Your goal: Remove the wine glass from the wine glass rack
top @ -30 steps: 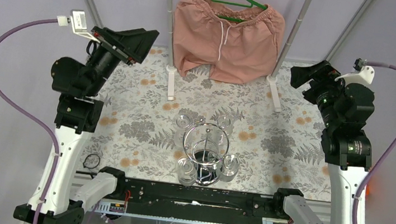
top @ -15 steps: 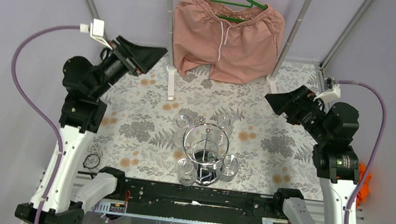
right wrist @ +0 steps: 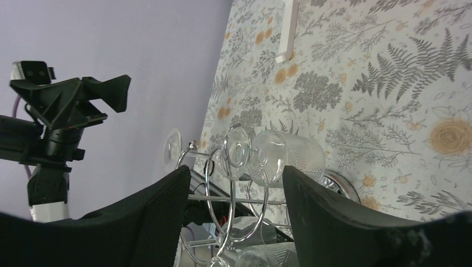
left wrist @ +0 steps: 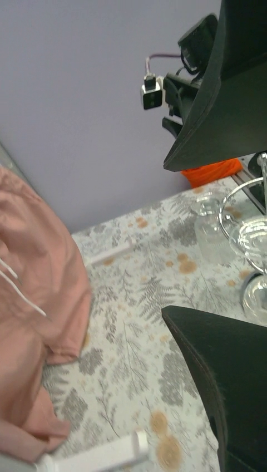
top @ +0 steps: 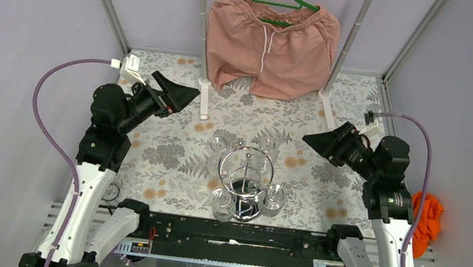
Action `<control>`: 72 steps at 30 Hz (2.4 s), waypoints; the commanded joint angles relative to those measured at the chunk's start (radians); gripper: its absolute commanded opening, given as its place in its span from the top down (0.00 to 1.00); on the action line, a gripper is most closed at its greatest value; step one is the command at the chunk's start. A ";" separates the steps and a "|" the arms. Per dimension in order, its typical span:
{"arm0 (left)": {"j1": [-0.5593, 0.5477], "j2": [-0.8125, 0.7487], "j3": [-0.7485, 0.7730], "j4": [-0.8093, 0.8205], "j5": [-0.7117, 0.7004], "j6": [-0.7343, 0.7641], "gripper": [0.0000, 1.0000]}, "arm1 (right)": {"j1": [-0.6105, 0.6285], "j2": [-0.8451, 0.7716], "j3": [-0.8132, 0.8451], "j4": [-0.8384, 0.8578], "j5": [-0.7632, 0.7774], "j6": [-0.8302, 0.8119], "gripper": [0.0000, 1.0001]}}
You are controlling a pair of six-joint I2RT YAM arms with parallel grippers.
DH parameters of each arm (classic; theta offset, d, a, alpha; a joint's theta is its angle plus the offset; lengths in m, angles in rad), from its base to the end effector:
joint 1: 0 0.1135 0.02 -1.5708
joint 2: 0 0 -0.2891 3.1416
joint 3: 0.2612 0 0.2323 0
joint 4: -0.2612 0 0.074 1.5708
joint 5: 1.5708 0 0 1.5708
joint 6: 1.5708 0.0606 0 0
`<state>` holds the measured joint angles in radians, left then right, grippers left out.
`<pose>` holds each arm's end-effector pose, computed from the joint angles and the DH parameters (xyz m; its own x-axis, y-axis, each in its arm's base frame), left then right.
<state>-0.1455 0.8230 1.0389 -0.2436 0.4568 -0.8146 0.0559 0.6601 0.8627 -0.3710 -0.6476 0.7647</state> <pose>0.1526 -0.0494 0.4286 -0.4308 -0.5967 -0.6770 0.3687 0.5684 -0.7355 0.1178 0.0432 0.3742 -0.5627 0.5215 -0.6414 -0.3448 0.5571 0.7555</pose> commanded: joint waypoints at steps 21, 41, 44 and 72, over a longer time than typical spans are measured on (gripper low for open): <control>-0.006 -0.029 -0.049 -0.142 -0.159 0.174 0.01 | 0.101 0.157 -0.114 0.199 -0.117 0.033 0.45; -0.007 -0.023 -0.071 -0.142 -0.170 0.182 0.01 | 0.273 0.269 -0.092 0.300 -0.041 0.066 0.55; -0.007 -0.024 -0.075 -0.143 -0.172 0.182 0.01 | 0.287 0.280 -0.087 0.297 -0.037 0.065 0.58; -0.006 -0.028 -0.084 -0.142 -0.178 0.186 0.01 | 0.302 0.252 -0.022 0.199 -0.004 0.059 0.79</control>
<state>-0.1497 0.8009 0.9691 -0.3820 0.2882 -0.6518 0.3489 0.9276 0.7891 -0.1680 -0.6434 0.8310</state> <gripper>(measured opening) 0.989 0.196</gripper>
